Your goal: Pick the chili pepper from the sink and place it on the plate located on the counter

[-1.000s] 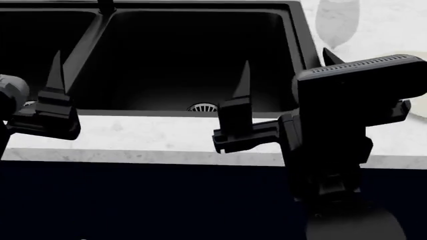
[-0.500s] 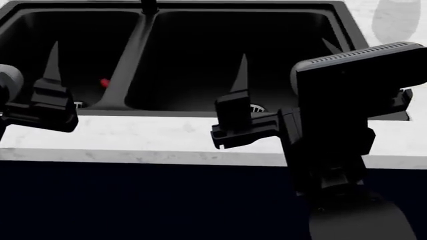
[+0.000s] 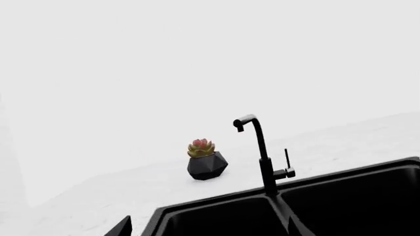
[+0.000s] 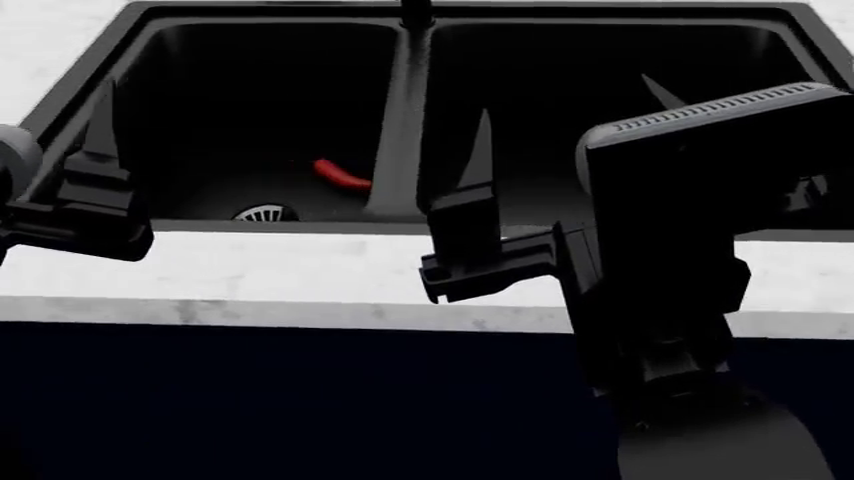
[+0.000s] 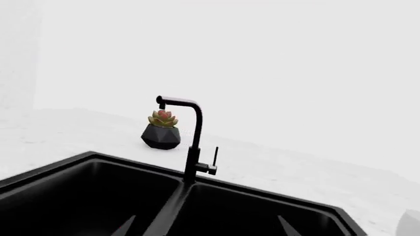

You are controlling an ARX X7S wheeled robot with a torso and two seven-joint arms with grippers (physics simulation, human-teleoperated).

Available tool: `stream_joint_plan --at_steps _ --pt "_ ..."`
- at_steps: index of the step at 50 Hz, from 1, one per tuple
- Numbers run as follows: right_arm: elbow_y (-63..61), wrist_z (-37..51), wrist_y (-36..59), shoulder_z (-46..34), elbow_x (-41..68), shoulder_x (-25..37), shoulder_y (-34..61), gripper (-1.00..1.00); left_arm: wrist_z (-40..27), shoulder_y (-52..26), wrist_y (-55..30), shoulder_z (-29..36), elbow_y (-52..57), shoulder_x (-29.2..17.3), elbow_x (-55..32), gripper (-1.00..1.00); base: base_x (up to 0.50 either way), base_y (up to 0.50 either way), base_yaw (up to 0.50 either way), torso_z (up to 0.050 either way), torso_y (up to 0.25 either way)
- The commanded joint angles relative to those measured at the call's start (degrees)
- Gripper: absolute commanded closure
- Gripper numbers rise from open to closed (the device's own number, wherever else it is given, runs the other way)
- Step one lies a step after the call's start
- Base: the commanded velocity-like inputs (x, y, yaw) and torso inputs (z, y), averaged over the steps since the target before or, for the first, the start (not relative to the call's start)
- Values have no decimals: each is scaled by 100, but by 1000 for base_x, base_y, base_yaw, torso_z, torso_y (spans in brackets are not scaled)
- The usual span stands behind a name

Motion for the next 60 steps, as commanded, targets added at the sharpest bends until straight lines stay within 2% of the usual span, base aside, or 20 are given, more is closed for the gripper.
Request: stream_joint_plan --at_steps 1,13,21,23,27,32,45,60 --pt "-6 7 -38 -8 28 67 -41 -100 -41 5 28 23 -55 -23 -13 -100 4 500 0 0 0" --pt "33 9 -27 -39 85 67 -10 -100 -72 65 292 8 -321 -28 -58 -100 6 500 0 0 0" --pt "190 155 71 12 28 28 117 -100 -172 -44 189 9 -383 -20 -22 -100 0 0 0 0 0" --pt "437 263 353 -70 -42 11 458 -100 -152 -286 -41 74 -385 -65 -14 -100 0 0 0 0 0" --pt "781 250 441 -77 -33 -24 920 -100 3 -589 -168 -220 -611 -30 -165 -100 0 0 0 0 0" --pt "737 210 379 -79 23 -22 793 -100 93 -486 -84 -225 -489 -77 -247 -100 0 0 0 0 0" --pt "647 209 435 -124 74 43 775 -100 211 -376 98 -159 -587 -134 -370 -100 0 0 0 49 0" --pt "538 274 529 -209 96 78 822 -100 47 -382 -121 -202 -573 -155 -316 -100 11 0 0 47 0"
